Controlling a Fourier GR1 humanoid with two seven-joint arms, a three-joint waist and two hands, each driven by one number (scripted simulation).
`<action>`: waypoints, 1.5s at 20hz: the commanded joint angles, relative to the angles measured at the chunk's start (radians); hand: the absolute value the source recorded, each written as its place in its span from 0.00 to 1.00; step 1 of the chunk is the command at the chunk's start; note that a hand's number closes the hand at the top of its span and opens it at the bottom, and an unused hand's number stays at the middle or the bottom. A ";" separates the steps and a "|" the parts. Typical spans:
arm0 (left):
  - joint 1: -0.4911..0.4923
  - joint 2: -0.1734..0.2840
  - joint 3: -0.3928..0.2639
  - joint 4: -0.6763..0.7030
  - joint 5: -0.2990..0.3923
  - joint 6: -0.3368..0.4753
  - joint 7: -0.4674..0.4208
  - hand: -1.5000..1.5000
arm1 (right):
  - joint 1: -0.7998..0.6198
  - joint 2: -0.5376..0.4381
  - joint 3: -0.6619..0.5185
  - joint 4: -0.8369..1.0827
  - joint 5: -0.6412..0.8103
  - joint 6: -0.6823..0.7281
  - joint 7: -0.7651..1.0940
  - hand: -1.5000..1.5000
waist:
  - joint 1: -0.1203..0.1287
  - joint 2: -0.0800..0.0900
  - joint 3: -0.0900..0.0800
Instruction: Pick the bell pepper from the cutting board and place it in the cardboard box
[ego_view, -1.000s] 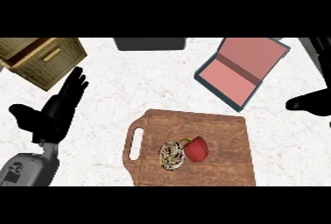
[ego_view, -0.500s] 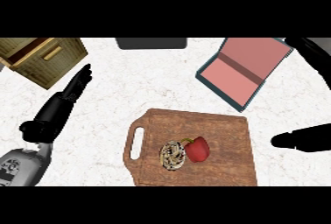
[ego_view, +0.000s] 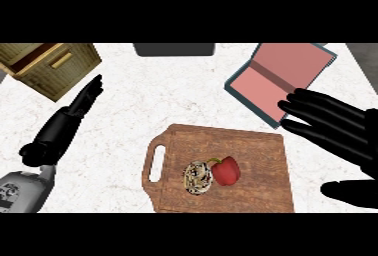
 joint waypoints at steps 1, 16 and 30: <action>0.007 -0.013 -0.015 -0.027 -0.015 0.002 0.016 0.50 | -0.004 -0.061 0.112 -0.139 0.145 0.083 0.149 0.00 | 0.007 -0.002 -0.001; 0.037 -0.068 -0.003 0.048 -0.094 -0.015 -0.068 0.50 | -0.082 0.224 0.559 -0.320 0.458 0.420 0.806 0.00 | 0.009 0.003 0.000; 0.020 -0.097 0.101 0.004 -0.102 -0.107 -0.012 0.50 | -0.077 0.479 0.673 -0.098 0.727 0.428 0.823 0.00 | 0.014 0.004 0.002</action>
